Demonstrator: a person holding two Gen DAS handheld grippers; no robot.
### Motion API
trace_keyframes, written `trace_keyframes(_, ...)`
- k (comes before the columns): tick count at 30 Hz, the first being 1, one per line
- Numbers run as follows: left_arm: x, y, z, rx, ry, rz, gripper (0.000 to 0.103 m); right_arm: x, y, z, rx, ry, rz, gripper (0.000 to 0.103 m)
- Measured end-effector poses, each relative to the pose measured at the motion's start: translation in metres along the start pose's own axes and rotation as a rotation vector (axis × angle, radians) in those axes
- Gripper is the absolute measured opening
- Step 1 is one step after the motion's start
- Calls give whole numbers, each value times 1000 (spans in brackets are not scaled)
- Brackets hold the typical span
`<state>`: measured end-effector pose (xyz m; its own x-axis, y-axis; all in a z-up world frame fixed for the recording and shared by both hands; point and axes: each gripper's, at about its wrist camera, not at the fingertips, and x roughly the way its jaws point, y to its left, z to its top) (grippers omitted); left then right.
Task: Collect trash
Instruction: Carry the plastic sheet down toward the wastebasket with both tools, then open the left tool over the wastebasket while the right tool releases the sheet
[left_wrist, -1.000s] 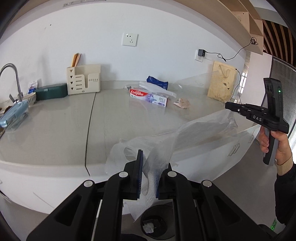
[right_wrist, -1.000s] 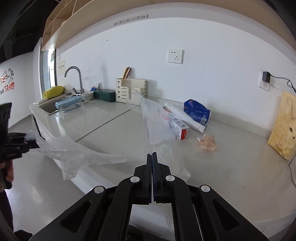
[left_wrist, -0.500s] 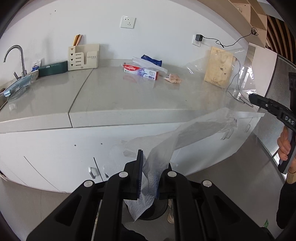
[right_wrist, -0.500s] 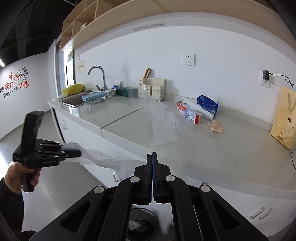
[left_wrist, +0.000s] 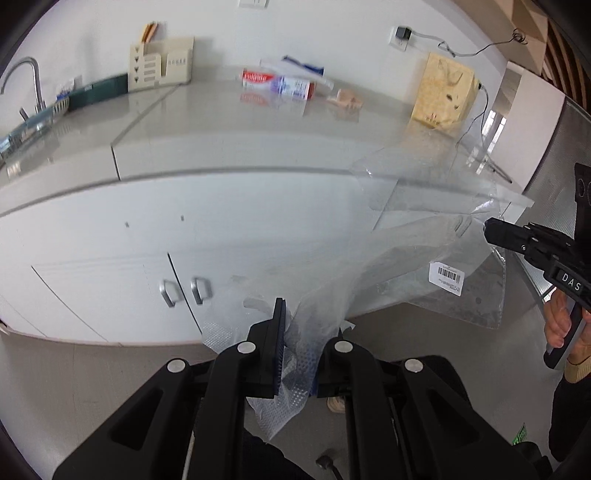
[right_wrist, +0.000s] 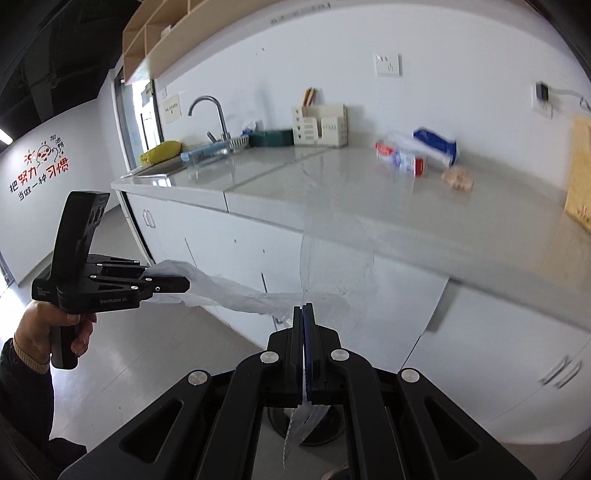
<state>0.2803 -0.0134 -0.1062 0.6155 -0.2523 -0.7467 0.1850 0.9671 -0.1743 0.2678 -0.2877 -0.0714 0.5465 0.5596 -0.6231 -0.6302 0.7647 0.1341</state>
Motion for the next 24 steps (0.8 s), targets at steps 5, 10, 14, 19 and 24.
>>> trace_keyframes(5, 58, 17, -19, -19, 121, 11, 11, 71, -18, -33, 14, 139, 11, 5)
trace_keyframes(10, 124, 42, -37, -60, 230, -9, 11, 148, -40, -76, 89, 281, 57, 5)
trace_keyframes(14, 173, 65, -56, -97, 323, 12, 11, 200, -57, -104, 164, 370, 101, 5)
trace_keyframes(19, 232, 81, -78, -87, 437, 52, 11, 257, -69, -126, 211, 458, 135, 6)
trace_keyframes(24, 280, 81, -87, -64, 527, 48, 11, 297, -83, -138, 256, 517, 147, 6)
